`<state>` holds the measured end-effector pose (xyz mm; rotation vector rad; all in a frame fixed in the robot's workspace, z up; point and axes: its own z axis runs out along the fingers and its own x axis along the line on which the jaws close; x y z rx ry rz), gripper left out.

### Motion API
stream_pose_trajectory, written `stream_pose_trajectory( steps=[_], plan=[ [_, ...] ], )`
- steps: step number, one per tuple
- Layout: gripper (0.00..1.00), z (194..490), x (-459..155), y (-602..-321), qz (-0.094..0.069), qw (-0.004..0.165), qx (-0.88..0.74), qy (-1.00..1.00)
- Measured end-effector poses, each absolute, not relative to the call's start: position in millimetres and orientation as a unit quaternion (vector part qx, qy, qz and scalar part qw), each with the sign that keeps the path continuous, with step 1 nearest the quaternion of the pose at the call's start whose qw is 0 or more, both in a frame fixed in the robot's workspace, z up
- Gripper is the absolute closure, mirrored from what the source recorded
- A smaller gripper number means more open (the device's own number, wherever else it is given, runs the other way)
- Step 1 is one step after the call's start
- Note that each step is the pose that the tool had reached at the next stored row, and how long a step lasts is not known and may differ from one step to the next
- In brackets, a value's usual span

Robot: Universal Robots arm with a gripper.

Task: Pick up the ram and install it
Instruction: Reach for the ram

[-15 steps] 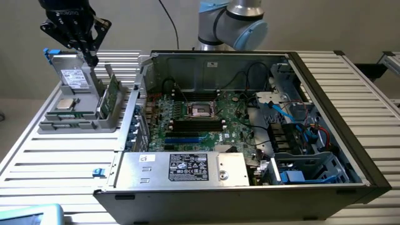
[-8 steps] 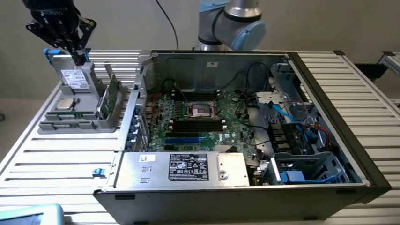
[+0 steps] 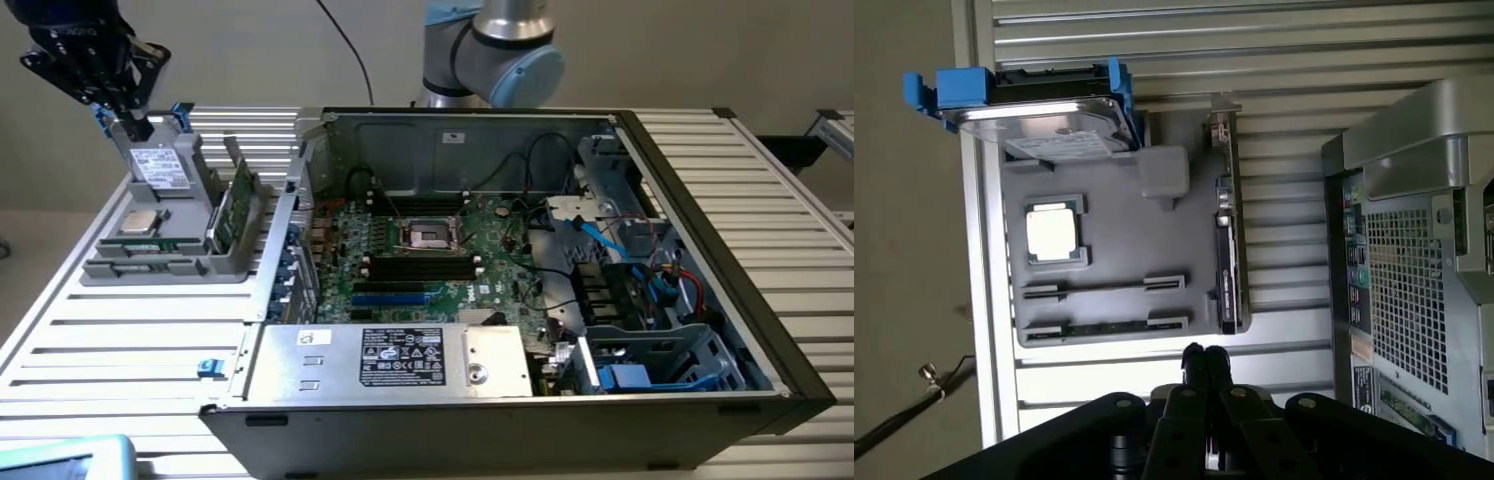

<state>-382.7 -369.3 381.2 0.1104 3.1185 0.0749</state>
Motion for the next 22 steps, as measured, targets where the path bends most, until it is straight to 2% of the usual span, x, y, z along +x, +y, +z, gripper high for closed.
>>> stream_pose_trajectory(
  steps=[11, 22],
  plan=[
    [0.89, 372, -431, -367, 0.024, 0.01, 0.035, 0.999],
    [0.89, 366, -435, -349, 0.024, 0.01, 0.035, 0.999]
  ],
)
